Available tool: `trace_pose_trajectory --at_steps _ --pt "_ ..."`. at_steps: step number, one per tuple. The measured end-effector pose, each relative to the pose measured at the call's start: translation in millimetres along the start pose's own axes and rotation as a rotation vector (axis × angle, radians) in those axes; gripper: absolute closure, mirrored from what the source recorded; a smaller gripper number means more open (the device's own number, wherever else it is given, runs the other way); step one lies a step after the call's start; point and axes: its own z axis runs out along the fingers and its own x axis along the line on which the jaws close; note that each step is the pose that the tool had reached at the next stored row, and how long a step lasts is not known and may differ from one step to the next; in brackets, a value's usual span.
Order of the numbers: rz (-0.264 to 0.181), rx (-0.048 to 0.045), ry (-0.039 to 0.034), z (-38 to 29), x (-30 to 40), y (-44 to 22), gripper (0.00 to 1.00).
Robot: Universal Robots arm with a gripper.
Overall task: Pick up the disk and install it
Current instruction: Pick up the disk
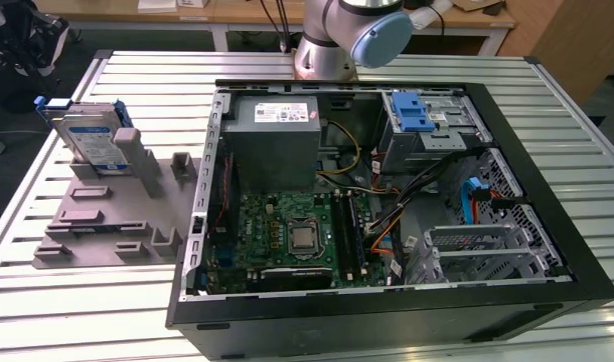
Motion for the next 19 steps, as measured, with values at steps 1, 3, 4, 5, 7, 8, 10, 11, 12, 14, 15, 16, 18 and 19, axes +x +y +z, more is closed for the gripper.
trace_pose_trajectory --at_steps 1,3,4,5,7,8,10,11,12,14,15,16,18,19 --pt "-0.002 -0.0001 0.0000 0.0 0.0 0.0 0.89" --pt "-0.005 -0.0001 0.0001 0.0 0.0 0.0 0.89" --pt "-0.007 -0.0002 0.0001 0.0 0.0 0.0 0.89" --pt "-0.008 -0.0002 0.0001 0.0 0.0 0.0 0.89" --pt "-0.011 -0.0003 0.0002 0.0 0.0 0.0 0.89" --pt "-0.013 -0.0003 0.0002 0.0 0.0 0.0 0.89" --pt "-0.015 -0.0004 0.0002 0.0 0.0 0.0 0.89" --pt "-0.016 -0.0004 0.0003 0.0 0.0 0.0 0.89" --pt "-0.018 -0.0004 0.0003 0.0 0.0 0.0 0.89" --pt "-0.020 -0.0005 0.0004 0.0 0.0 0.0 0.89" --pt "-0.022 -0.0005 0.0004 0.0 0.0 0.0 0.89" --pt "-0.023 -0.0005 0.0004 0.0 0.0 0.0 0.89" --pt "-0.026 -0.0006 0.0004 0.0 0.0 0.0 0.89" --pt "-0.027 -0.0007 0.0004 0.0 0.0 0.0 0.89"
